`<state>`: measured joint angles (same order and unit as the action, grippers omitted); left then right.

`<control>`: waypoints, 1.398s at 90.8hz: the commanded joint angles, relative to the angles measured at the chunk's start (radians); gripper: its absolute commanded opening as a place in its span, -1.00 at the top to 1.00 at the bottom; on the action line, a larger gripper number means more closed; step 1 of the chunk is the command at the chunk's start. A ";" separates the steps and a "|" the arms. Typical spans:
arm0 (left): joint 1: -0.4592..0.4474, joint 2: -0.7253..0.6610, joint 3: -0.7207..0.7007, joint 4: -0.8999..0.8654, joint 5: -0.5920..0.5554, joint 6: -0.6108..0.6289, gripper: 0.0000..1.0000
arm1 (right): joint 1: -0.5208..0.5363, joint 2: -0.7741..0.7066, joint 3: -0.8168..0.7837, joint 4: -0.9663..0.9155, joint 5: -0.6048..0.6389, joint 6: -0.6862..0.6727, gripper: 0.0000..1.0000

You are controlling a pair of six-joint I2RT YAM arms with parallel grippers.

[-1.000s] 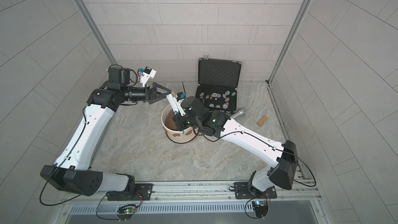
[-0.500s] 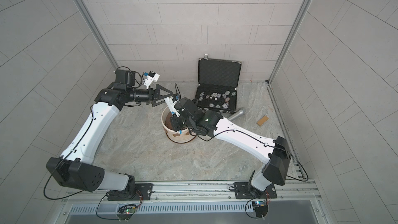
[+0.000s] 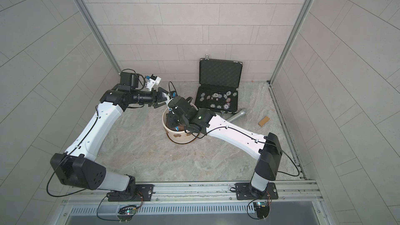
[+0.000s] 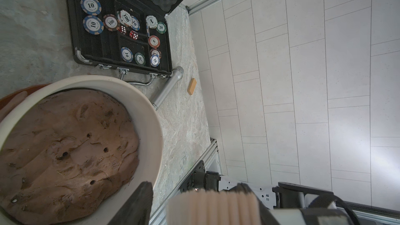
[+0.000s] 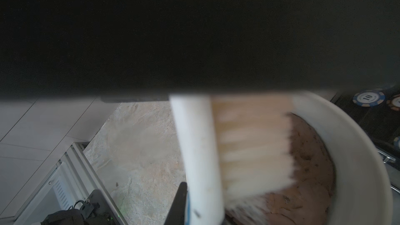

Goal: Scrub the dried mud off the ceramic pot
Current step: Adjust the brush.

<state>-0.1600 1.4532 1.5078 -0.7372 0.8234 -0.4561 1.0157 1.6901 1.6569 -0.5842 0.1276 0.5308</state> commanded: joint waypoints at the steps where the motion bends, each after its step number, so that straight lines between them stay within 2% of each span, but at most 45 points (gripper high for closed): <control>1: -0.010 0.005 -0.020 -0.011 -0.018 -0.003 -0.05 | 0.007 0.025 0.055 0.013 0.089 -0.008 1.00; 19: -0.010 -0.025 -0.024 -0.016 -0.055 0.006 0.33 | 0.007 0.046 0.062 0.017 0.037 0.008 1.00; 25: -0.007 -0.032 -0.020 -0.021 -0.070 0.011 0.47 | 0.007 0.018 0.033 0.025 0.033 0.013 0.85; 31: -0.005 -0.035 -0.020 -0.026 -0.077 0.009 0.56 | 0.007 -0.033 -0.034 0.081 0.014 0.009 0.58; 37: -0.002 -0.038 -0.022 -0.027 -0.075 -0.003 0.58 | 0.007 -0.098 -0.131 0.173 -0.002 0.004 0.19; 49: -0.003 -0.040 -0.038 -0.005 -0.048 -0.065 0.62 | 0.004 -0.176 -0.274 0.322 0.008 0.039 -0.45; 60: 0.009 -0.036 -0.063 0.018 -0.043 -0.147 0.62 | -0.014 -0.142 -0.244 0.335 -0.076 0.100 -0.64; 71: 0.042 -0.027 -0.090 0.034 -0.023 -0.248 0.63 | -0.016 -0.132 -0.240 0.348 -0.099 0.110 -0.60; 81: 0.063 -0.025 -0.114 0.067 0.019 -0.327 0.63 | -0.018 -0.135 -0.247 0.374 -0.120 0.094 -0.37; 99: 0.067 -0.042 -0.115 0.072 0.023 -0.325 0.63 | -0.032 -0.108 -0.208 0.327 -0.174 0.097 0.01; 115: 0.067 -0.047 -0.115 0.072 0.025 -0.323 0.63 | -0.032 -0.084 -0.172 0.267 -0.172 0.080 0.12; 127: 0.066 -0.047 -0.116 0.068 0.018 -0.309 0.63 | -0.035 -0.079 -0.153 0.261 -0.172 0.068 0.43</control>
<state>-0.0917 1.4338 1.3956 -0.6796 0.8192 -0.7685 0.9813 1.5982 1.4662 -0.2996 -0.0338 0.6125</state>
